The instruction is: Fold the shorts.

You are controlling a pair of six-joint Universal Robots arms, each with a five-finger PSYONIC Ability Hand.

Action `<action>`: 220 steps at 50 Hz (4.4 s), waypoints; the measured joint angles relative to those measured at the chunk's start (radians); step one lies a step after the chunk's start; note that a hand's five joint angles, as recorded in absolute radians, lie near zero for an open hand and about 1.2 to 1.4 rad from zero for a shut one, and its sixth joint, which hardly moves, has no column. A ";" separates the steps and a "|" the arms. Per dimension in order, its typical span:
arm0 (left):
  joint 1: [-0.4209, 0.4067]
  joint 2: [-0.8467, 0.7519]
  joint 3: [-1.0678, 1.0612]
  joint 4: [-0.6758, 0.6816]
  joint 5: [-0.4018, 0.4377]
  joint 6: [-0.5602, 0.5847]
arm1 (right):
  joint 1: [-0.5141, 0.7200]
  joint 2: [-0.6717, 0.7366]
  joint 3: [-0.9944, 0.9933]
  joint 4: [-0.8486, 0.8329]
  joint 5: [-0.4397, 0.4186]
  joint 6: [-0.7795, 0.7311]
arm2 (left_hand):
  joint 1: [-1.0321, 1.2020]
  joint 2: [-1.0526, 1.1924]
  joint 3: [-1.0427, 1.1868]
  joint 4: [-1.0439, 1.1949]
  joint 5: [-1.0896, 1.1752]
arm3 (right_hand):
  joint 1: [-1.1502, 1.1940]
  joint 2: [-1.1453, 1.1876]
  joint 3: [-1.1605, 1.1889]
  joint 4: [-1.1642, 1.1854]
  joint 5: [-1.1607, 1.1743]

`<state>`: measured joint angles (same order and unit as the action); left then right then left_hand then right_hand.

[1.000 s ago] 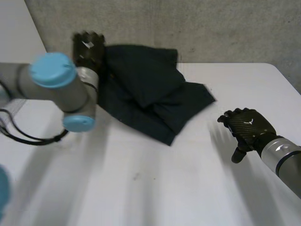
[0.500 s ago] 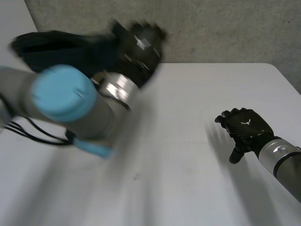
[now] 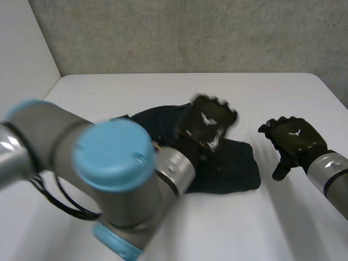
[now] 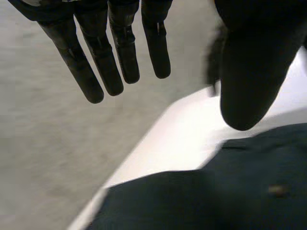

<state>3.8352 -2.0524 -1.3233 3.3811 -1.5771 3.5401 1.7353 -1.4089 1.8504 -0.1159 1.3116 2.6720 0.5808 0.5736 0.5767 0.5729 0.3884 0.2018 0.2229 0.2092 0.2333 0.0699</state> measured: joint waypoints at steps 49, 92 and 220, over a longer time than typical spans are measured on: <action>0.612 0.216 -0.415 0.081 -0.029 -0.202 | 0.446 0.932 -1.419 0.428 0.171 0.538 | -0.030 -0.028 -0.022 -0.028 -0.025 | 0.199 0.231 0.222 0.202 0.193; 0.566 -0.280 0.067 0.153 0.137 -0.186 | 0.454 0.349 -0.628 0.315 0.166 0.120 | -0.122 -0.112 -0.117 -0.112 -0.097 | 0.077 0.120 0.098 0.074 0.064; 0.358 0.845 -0.303 -0.056 -0.106 0.059 | 0.442 -0.125 -0.770 0.428 0.211 -0.064 | 0.521 0.539 0.543 0.548 0.548 | 0.777 0.947 0.968 0.953 0.907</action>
<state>4.1927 -1.2074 -1.6264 3.3248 -1.6836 3.5996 2.1775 -1.5335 1.0801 0.3121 1.5227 2.6082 1.1023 1.1126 1.1194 1.1205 0.9367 0.9787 1.1695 1.1774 1.1862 0.9774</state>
